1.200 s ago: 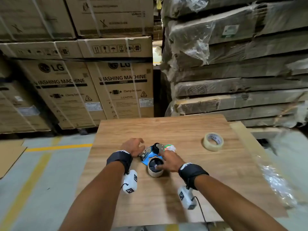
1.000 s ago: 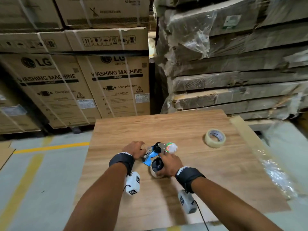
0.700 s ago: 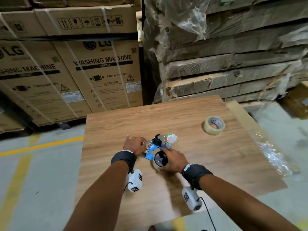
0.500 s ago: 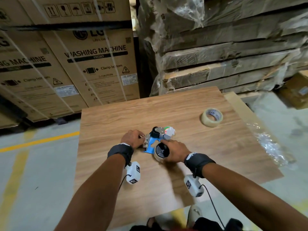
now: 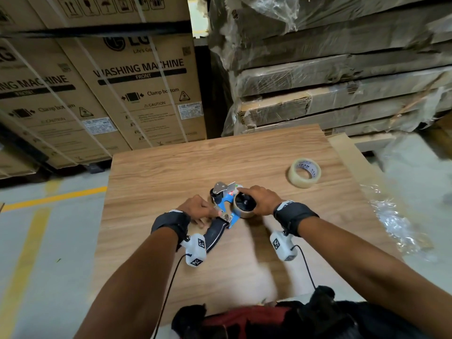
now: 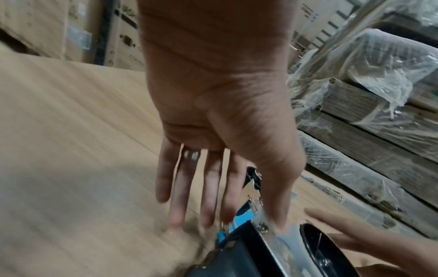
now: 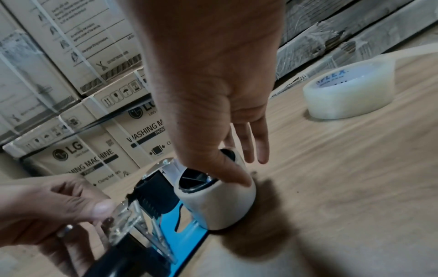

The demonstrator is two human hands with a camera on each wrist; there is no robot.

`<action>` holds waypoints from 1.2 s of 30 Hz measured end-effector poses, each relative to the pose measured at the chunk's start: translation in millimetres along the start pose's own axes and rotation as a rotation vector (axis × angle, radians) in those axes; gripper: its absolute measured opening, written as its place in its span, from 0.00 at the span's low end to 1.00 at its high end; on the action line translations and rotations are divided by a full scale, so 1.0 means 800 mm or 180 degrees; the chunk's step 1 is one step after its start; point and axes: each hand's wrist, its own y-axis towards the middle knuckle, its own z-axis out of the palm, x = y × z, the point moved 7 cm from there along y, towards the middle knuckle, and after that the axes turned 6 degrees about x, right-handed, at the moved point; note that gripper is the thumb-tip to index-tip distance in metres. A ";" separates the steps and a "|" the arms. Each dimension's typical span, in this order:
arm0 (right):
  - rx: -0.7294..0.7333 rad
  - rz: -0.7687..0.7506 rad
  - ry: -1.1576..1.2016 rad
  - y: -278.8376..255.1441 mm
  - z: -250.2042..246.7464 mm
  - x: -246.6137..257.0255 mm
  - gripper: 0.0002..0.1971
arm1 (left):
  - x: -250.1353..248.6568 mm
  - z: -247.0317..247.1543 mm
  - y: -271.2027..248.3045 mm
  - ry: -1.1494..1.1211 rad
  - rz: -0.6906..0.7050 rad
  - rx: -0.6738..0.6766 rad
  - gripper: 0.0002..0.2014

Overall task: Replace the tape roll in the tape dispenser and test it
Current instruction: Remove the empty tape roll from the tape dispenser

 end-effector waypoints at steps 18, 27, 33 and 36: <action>-0.0841 0.0307 0.1396 0.004 -0.007 -0.033 0.30 | -0.051 -0.037 0.046 0.0177 0.0612 -0.1464 0.10; -0.0446 0.0190 0.1328 0.023 -0.028 -0.027 0.32 | -0.023 -0.030 0.042 -0.0352 0.0473 -0.1592 0.09; -0.0293 0.0107 0.1626 0.015 -0.019 -0.039 0.46 | -0.009 -0.015 0.031 -0.0529 0.0514 -0.1516 0.08; -0.0237 0.0099 0.1614 0.007 -0.005 -0.043 0.48 | -0.007 -0.007 0.024 -0.0474 0.0521 -0.1246 0.08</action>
